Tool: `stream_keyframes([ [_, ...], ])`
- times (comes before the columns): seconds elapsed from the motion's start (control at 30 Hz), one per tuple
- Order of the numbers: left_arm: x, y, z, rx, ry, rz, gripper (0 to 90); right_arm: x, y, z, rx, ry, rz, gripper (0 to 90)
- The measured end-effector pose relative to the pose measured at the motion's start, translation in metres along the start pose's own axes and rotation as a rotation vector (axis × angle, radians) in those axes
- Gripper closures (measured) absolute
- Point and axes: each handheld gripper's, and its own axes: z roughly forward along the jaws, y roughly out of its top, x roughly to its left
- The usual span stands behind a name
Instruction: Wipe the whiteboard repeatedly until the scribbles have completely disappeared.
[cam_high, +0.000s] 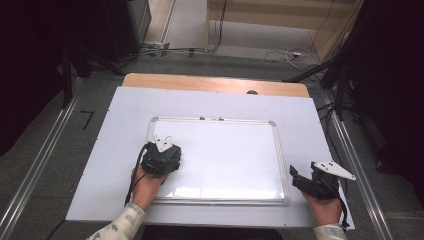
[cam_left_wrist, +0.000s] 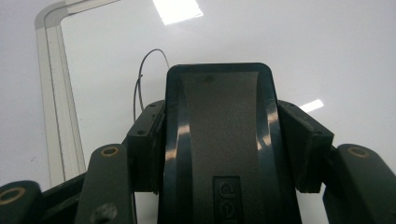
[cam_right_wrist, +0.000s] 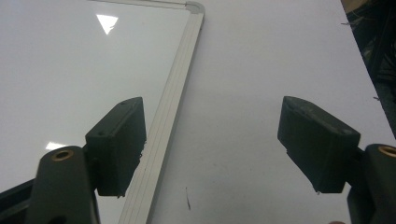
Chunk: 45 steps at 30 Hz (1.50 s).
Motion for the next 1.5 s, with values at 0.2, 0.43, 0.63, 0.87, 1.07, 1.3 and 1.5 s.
stream_keyframes([
  [0.2,0.003,0.002,0.003,-0.001,0.005,-0.006,40.9,0.0,0.0,0.0,0.001,0.0,-0.001,22.2],
  [0.43,0.001,0.002,0.002,0.0,0.012,-0.002,40.8,0.0,0.0,0.0,0.001,0.0,0.0,22.3],
  [0.63,-0.008,0.0,-0.001,0.001,0.001,0.011,40.8,0.0,0.0,0.001,0.003,0.002,-0.001,22.3],
  [0.87,-0.003,0.004,0.004,-0.004,0.005,0.0,40.8,0.001,0.0,0.001,0.004,0.001,-0.002,22.3],
  [1.07,0.001,0.007,0.008,-0.006,0.016,-0.007,40.8,-0.001,0.0,0.0,0.001,0.0,0.001,22.3],
  [1.3,-0.003,0.004,0.004,-0.006,0.015,0.008,40.7,0.0,0.0,0.001,0.001,-0.001,0.0,22.3],
  [1.5,-0.001,0.005,0.005,-0.004,0.005,0.004,40.7,0.0,0.0,0.001,0.005,0.001,-0.001,22.3],
])
